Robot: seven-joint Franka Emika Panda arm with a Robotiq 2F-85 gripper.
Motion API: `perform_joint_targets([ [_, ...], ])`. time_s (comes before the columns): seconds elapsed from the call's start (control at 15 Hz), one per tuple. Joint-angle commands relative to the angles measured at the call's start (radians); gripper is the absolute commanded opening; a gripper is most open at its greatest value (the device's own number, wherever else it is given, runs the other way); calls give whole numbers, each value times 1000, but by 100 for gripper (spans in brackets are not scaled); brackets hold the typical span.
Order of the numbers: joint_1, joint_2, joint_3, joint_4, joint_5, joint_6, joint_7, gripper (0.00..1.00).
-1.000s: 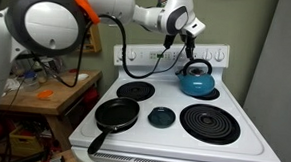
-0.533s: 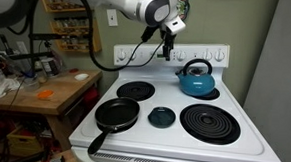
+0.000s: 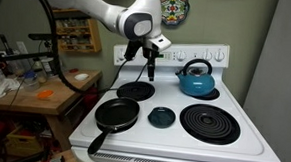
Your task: Place the teapot on the front right plate and the pan on the front left plate of the stove
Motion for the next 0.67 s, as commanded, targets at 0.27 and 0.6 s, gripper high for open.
perform_joint_targets([
  [0.27, -46, -81, 31, -166, -4, 1, -243, 100],
  [0.6, -42, -85, 39, -155, 9, 7, -318, 100],
])
